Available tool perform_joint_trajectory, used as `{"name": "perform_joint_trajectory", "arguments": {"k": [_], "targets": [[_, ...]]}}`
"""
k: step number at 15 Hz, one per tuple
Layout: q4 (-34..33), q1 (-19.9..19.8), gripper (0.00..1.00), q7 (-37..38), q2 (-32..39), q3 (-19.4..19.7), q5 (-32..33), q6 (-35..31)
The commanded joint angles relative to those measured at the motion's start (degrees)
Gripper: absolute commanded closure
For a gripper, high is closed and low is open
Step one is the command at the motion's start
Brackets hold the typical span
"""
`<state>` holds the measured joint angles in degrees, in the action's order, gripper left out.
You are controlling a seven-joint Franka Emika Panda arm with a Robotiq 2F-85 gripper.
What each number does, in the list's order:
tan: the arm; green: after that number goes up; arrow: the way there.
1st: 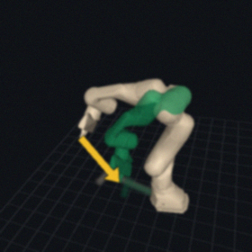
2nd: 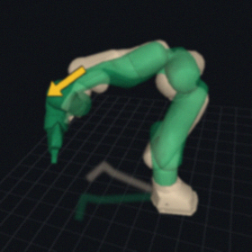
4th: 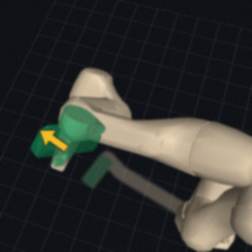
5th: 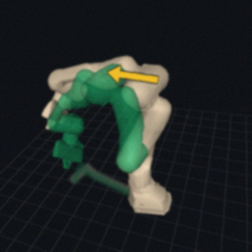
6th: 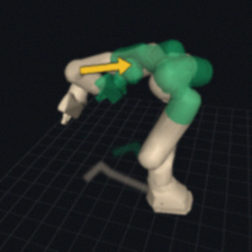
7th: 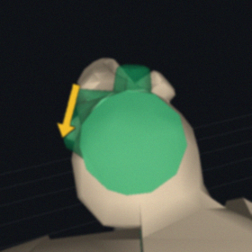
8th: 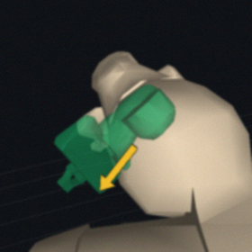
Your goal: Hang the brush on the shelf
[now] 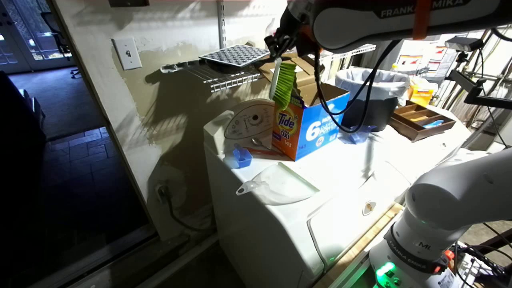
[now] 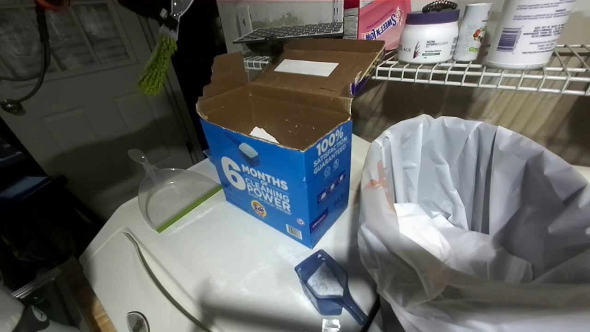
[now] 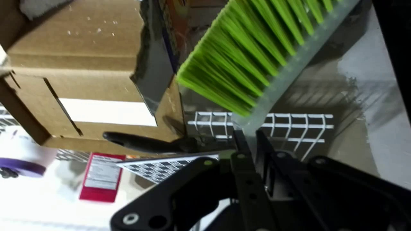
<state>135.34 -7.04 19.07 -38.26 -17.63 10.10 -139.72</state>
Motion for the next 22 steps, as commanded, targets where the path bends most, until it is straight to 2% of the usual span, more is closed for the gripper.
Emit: {"name": "perform_joint_trajectory", "arguments": {"k": [1,6,13,14,18,19,22], "targets": [[-7.5,1.2,0.97,-2.4,5.9,-2.9,4.9,-0.5],[-14.8,1.2,0.97,-3.3,11.0,-6.1,12.7,-2.5],[-24.3,1.3,0.97,-4.2,18.7,-7.1,21.9,-4.9],[-20.0,2.9,0.9,-2.8,15.1,-5.7,19.9,-4.0],[-22.7,3.2,0.9,-3.3,17.8,-5.4,21.3,-4.1],[-22.8,3.2,0.97,-3.3,18.0,-5.4,21.4,-4.1],[-23.5,3.2,0.97,-3.2,18.3,-5.2,22.9,-5.2]]}}
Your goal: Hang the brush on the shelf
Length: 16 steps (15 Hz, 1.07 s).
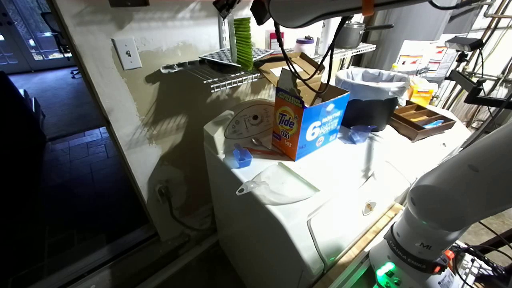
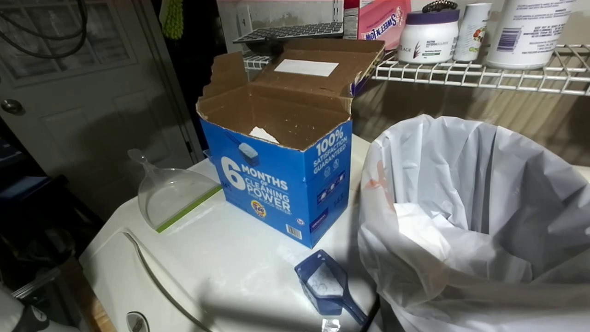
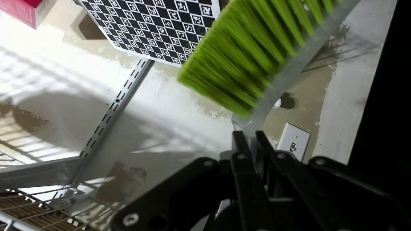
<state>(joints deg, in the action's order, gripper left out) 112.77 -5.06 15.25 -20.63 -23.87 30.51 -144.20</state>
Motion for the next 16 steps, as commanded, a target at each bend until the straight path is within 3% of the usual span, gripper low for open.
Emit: {"name": "perform_joint_trajectory", "arguments": {"k": [1,16], "targets": [[-1.1,1.2,0.97,0.7,0.8,1.0,3.1,-1.0],[-7.0,2.2,0.97,1.6,5.9,1.0,10.5,-2.7]]}}
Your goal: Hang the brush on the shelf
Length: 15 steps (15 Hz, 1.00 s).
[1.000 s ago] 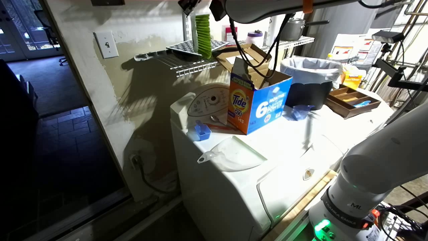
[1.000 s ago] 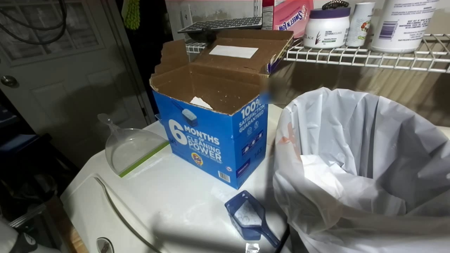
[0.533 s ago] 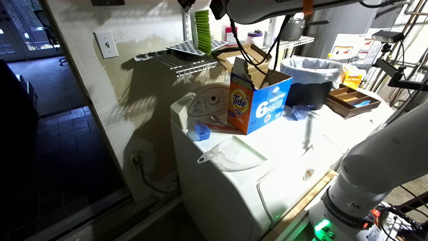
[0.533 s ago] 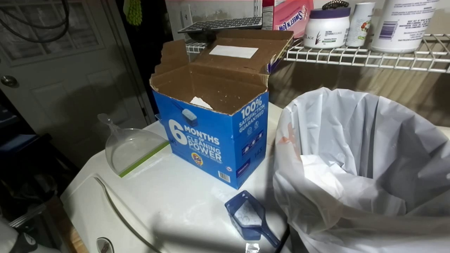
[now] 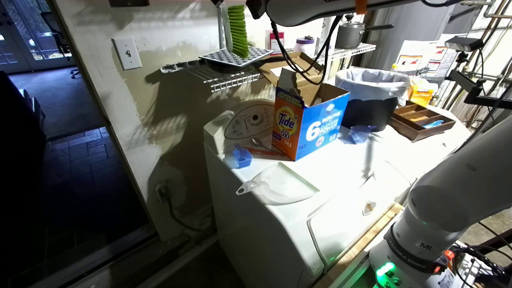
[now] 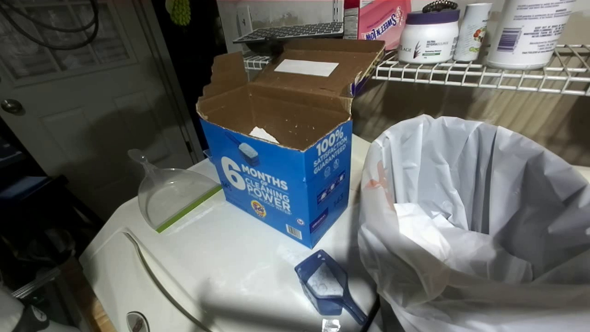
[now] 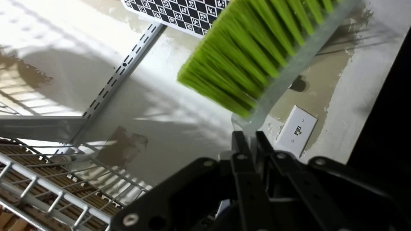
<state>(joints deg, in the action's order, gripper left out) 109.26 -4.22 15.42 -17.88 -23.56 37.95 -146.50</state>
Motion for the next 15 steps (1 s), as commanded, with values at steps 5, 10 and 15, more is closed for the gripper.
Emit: {"name": "perform_joint_trajectory", "arguments": {"k": [5,10,15], "targets": [[-6.0,2.5,0.97,2.3,5.2,1.2,5.4,0.2],[-7.1,3.4,0.97,2.8,6.1,2.5,7.3,0.9],[-7.5,4.0,0.97,3.2,6.7,3.7,8.2,0.7]]}}
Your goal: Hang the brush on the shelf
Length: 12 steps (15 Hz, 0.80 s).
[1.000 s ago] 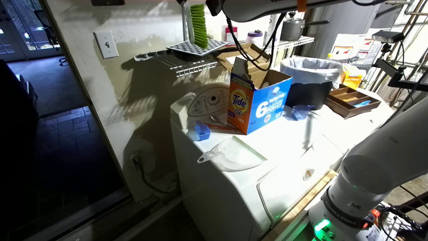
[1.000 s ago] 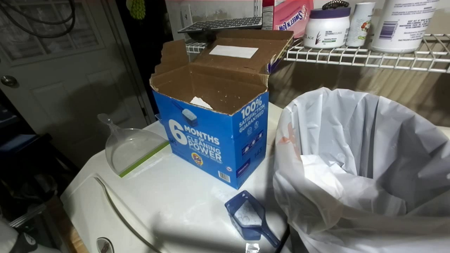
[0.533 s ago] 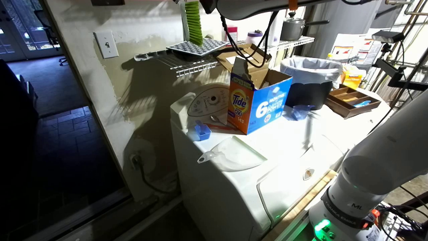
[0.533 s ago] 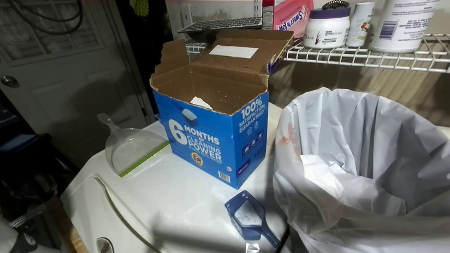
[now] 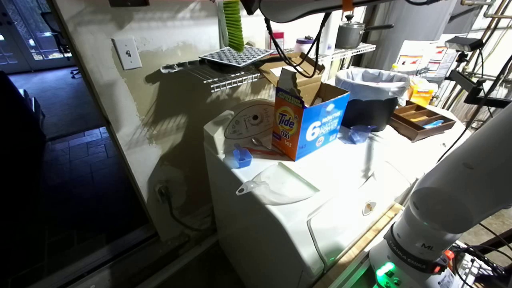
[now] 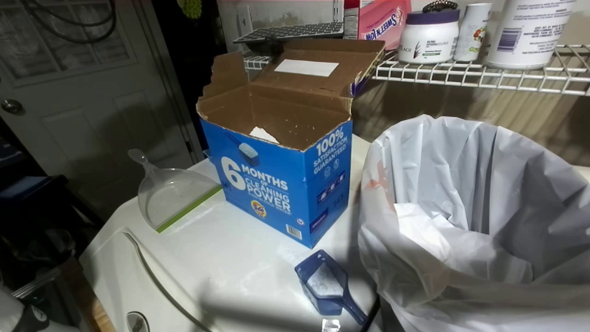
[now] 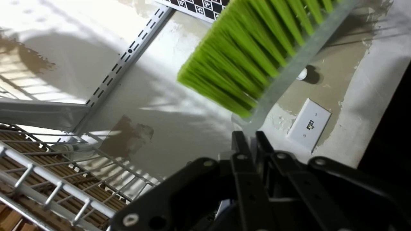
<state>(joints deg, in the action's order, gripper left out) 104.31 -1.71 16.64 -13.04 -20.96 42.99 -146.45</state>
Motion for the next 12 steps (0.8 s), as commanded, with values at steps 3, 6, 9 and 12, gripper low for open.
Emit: {"name": "perform_joint_trajectory", "arguments": {"k": [3,6,9,12], "targets": [[-2.8,1.9,0.97,2.4,2.2,1.6,3.9,0.8],[-3.0,2.2,0.97,2.6,2.6,1.9,4.2,0.7],[-3.2,2.5,0.97,2.7,2.9,2.3,4.2,0.7],[-3.7,2.6,0.97,2.9,3.4,2.8,4.3,0.7]]}}
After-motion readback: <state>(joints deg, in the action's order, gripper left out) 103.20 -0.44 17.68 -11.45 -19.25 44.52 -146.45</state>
